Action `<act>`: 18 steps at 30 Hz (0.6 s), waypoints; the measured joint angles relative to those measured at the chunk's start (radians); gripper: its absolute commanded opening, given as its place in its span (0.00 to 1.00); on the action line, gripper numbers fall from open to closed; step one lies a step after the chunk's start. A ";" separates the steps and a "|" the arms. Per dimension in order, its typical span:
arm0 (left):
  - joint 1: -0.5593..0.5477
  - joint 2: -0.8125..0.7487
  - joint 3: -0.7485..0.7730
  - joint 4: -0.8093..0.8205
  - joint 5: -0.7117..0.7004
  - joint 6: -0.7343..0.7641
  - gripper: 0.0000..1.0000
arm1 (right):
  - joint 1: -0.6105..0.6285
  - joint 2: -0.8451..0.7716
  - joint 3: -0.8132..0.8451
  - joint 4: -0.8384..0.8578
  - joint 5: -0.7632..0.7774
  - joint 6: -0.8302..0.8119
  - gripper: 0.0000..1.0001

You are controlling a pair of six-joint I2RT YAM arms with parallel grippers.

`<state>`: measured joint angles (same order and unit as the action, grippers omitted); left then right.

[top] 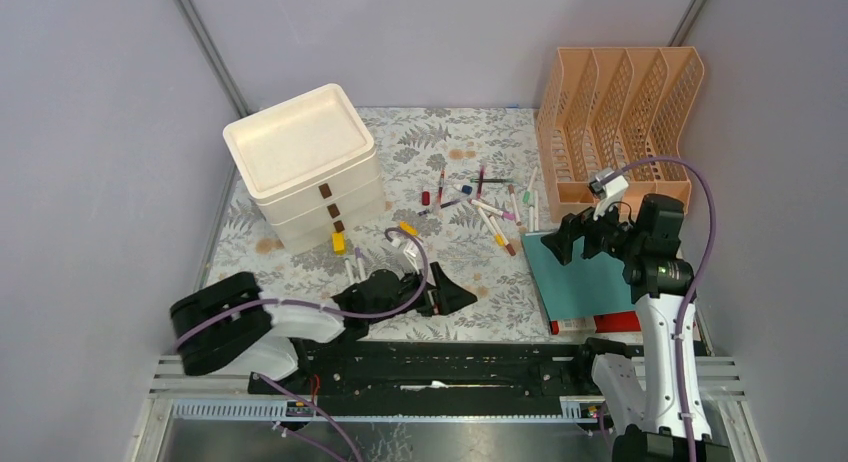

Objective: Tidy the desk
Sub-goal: Pick up the folder from the folder.

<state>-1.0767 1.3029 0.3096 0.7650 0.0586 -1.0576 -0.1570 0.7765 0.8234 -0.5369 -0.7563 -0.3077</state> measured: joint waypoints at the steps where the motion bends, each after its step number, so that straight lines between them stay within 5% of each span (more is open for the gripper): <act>1: -0.002 0.055 0.003 0.054 -0.007 -0.030 0.99 | -0.007 -0.003 -0.018 0.016 0.002 0.002 1.00; 10: -0.042 0.529 0.202 0.412 0.017 -0.265 0.99 | -0.054 -0.002 -0.093 0.075 0.004 0.025 1.00; 18: -0.058 0.797 0.377 0.503 0.015 -0.439 0.93 | -0.055 -0.042 -0.094 0.085 0.011 0.035 1.00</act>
<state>-1.1351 2.0998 0.6865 1.2682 0.0734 -1.4967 -0.2123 0.7345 0.7292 -0.4515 -0.7448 -0.2729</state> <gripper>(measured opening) 0.962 0.995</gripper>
